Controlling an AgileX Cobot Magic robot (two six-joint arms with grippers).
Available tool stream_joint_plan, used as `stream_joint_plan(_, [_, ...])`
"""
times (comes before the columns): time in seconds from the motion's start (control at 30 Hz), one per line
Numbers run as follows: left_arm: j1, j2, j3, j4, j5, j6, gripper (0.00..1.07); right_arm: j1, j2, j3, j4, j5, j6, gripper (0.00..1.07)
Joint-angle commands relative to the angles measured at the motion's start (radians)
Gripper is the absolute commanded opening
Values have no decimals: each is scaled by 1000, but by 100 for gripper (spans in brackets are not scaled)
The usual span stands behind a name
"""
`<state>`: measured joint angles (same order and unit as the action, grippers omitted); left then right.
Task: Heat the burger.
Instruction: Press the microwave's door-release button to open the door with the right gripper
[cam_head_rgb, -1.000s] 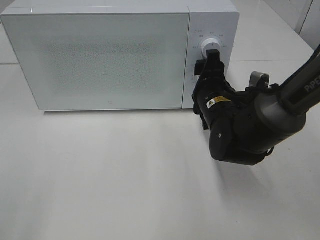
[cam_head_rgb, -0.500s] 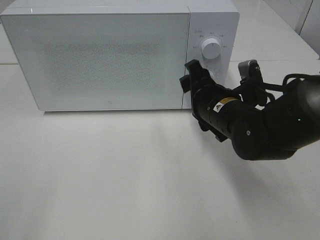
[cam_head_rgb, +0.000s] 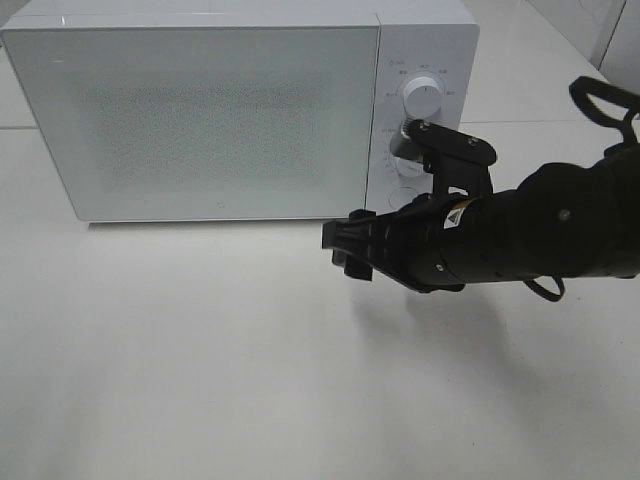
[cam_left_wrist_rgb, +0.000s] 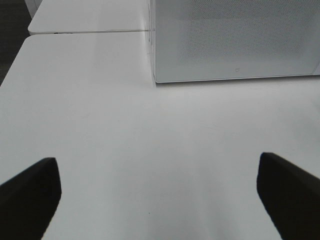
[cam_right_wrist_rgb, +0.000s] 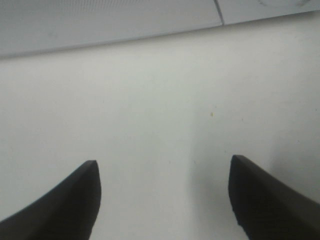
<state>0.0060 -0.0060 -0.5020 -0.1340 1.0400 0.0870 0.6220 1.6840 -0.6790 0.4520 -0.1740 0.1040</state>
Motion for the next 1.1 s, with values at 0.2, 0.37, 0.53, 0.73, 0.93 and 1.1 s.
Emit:
stream_joint_plan(0.2, [4, -19, 4, -7, -11, -5, 100, -97, -129, -71, -254, 480, -130, 71])
stream_joint_plan(0.37, [4, -19, 4, -7, -11, -5, 100, -112, -205, -113, -357, 704, -104, 71])
stream_joint_plan(0.53, [4, -19, 4, -7, -11, -5, 100, -111, -389, -121, -386, 917, -82, 71])
stream_joint_plan(0.73, [4, -19, 4, -7, -11, -5, 100, -111, -500, -121, -387, 992, -89, 71])
stream_joint_plan(0.93, [4, -19, 4, -7, -11, -5, 100, -111, -656, -121, -390, 1090, -89, 71])
stream_joint_plan(1.1, [4, -19, 4, -7, -11, -5, 100, -111, -833, -69, -409, 1121, -94, 71])
